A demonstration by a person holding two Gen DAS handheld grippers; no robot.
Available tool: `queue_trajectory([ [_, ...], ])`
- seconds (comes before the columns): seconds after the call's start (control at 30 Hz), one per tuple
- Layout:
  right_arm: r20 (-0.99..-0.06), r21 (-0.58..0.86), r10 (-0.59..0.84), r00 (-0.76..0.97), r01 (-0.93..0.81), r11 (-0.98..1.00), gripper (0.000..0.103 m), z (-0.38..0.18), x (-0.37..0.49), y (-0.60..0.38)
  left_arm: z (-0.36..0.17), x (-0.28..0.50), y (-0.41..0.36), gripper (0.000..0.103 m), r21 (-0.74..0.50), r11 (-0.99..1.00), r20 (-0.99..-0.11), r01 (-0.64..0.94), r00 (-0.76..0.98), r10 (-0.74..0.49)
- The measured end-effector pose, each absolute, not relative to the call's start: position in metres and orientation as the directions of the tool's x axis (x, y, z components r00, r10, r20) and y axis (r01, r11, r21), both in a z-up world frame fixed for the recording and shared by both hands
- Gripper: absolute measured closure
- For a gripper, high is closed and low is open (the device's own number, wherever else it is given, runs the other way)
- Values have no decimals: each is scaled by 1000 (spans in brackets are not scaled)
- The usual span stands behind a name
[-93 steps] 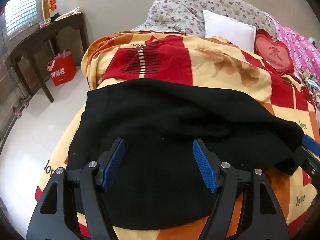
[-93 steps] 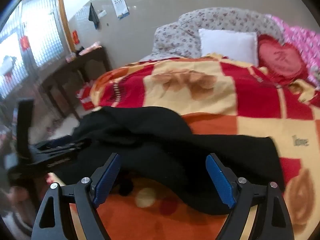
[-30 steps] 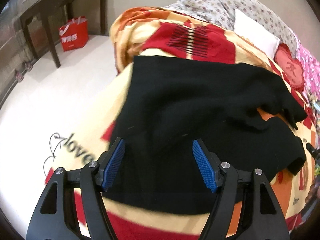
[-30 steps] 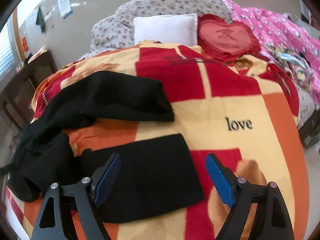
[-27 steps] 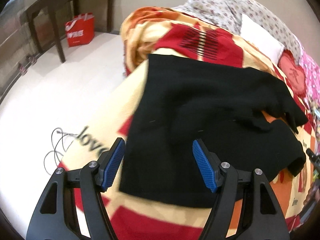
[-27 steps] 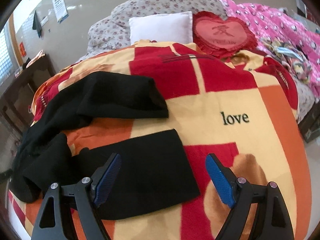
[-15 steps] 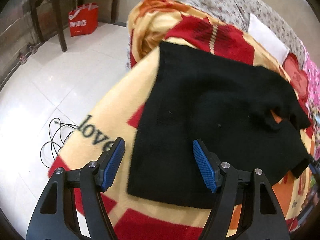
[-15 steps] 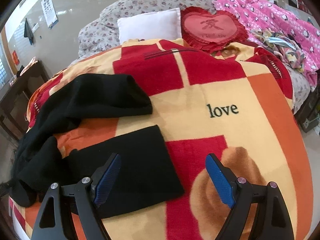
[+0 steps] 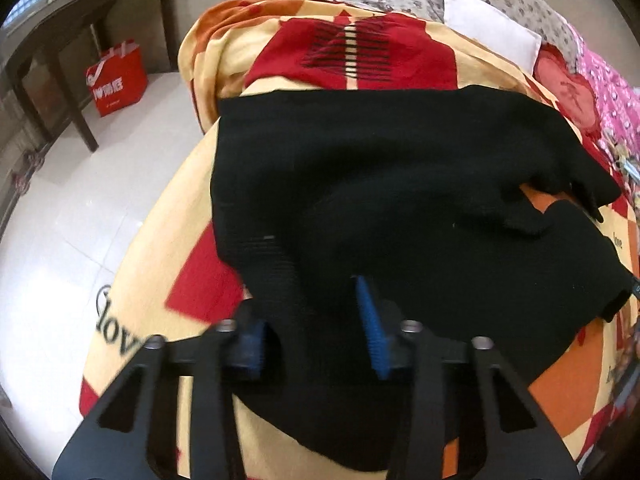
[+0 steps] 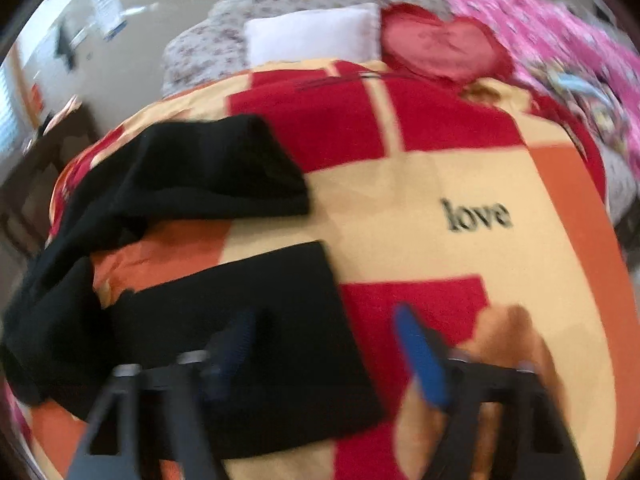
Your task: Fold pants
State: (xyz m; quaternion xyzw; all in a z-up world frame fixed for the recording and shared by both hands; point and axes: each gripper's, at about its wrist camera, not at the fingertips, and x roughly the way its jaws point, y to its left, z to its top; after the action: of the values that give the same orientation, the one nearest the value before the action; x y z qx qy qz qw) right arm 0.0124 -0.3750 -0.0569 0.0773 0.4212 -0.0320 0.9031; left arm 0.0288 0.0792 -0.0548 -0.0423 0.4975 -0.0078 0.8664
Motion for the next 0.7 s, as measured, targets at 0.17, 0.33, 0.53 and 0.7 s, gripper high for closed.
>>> queue_trajectory([
  [0.17, -749, 114, 47, 661, 58, 992, 90, -44, 3, -363, -40, 44, 72, 81, -68, 998, -853, 7, 519, -62],
  [0.33, -700, 79, -36, 713, 127, 989, 91, 1, -38, -389, -14, 38, 78, 81, -93, 994, -820, 58, 562, -109],
  [0.53, -757, -8, -171, 631, 253, 967, 94, -10, -73, -427, -30, 32, 91, 81, -82, 994, -851, 68, 514, -106],
  [0.7, -787, 95, -141, 600, 344, 934, 94, -35, -67, -450, -54, 32, 109, 80, -146, 989, -877, 27, 460, -142],
])
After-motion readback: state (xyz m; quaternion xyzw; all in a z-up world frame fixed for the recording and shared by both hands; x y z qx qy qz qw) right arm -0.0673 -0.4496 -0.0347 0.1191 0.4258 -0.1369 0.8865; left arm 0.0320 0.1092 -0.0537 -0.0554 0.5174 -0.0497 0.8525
